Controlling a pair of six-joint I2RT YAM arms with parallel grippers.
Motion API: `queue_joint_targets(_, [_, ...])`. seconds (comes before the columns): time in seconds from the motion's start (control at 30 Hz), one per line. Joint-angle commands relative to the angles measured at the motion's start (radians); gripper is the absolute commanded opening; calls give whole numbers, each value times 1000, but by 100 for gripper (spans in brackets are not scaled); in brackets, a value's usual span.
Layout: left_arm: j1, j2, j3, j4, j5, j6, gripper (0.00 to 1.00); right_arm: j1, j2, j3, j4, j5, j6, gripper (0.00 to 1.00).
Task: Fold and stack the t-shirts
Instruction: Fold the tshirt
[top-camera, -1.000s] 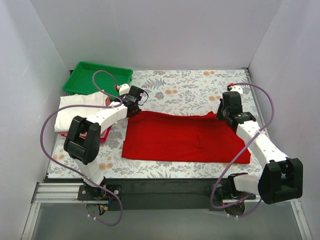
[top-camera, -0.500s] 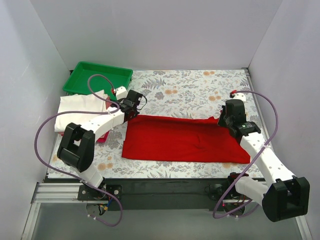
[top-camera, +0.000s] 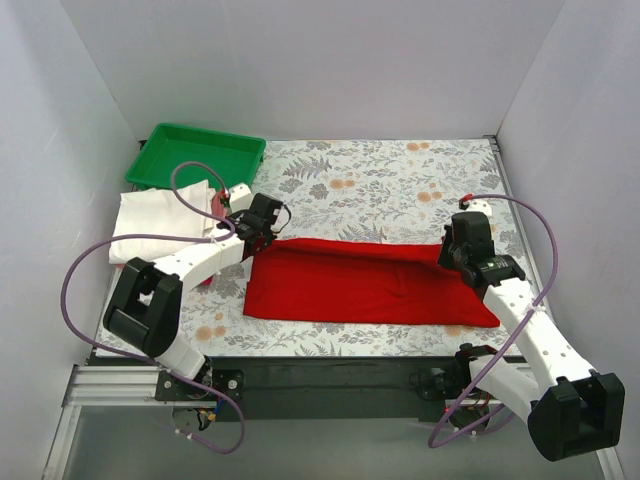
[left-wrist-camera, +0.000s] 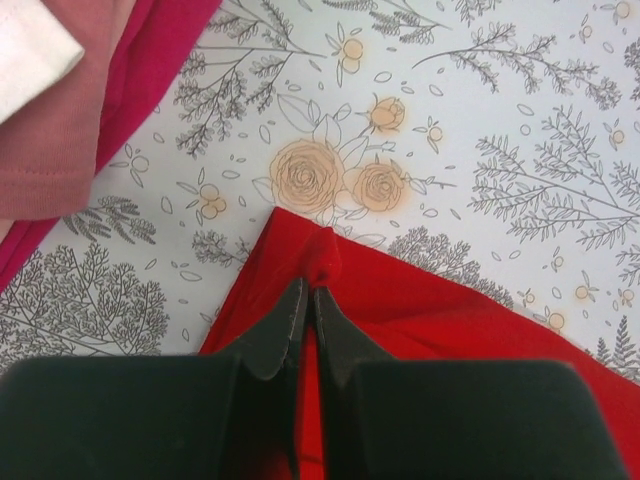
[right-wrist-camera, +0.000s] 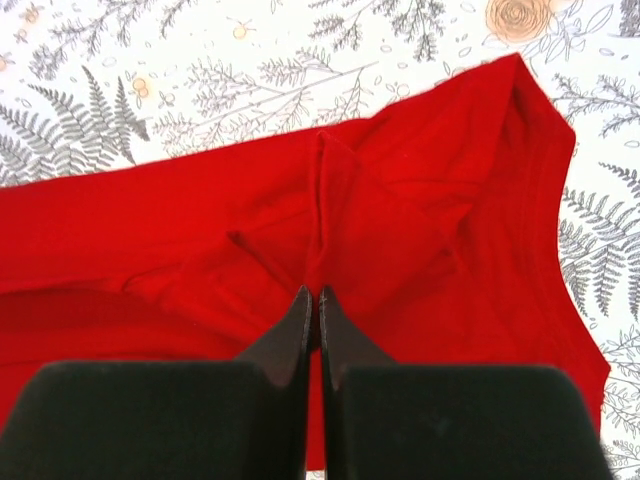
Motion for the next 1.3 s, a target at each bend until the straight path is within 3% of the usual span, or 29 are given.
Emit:
queue_joint_targets(0.0, [-9,-78,-35,30,-34,-14,0,8,-27,-12,-39,-6,4,1])
queue_joint_targets(0.13, [-10,-105,-86,44,-22,-14,0,17,-53,-43,-59,-46,4,1])
queue_joint_targets(0.23, [-13,-135,-129,21,-8,-34,18,32,-72,-69,-119,-113,46,13])
queue_joint_targets(0.33, [-13,-239,-172,-94,-45,-153,60,48,-121,-124,-191,-199,115,38])
queue_joint_targets(0.37, [-13,-270,-178,-153,-52,-173,70,51,-135,-140,-202,-245,127,57])
queue_joint_targets(0.4, [-15,-301,-178,-175,-60,-183,79,51,-151,-150,-208,-265,133,66])
queue_joint_targets(0.43, [-16,-366,-178,-187,-48,-181,83,52,-190,-160,-208,-281,129,74])
queue_joint_targets(0.47, [-16,-390,-176,-192,-40,-175,85,52,-205,-167,-208,-291,126,93])
queue_joint_targets(0.5, [-18,-416,-175,-189,-25,-168,86,52,-222,-167,-207,-285,124,98])
queue_joint_targets(0.63, [-21,-454,-158,-114,70,-102,88,51,-219,-111,-197,-250,87,98])
queue_joint_targets(0.97, [-44,-194,-121,162,423,16,92,52,40,27,-7,-373,1,98])
queue_joint_targets(1.07, [-44,-117,-138,197,440,17,92,51,147,44,59,-394,-14,98])
queue_joint_targets(1.27, [-39,-65,-192,139,316,-20,93,52,324,23,94,-448,-28,98])
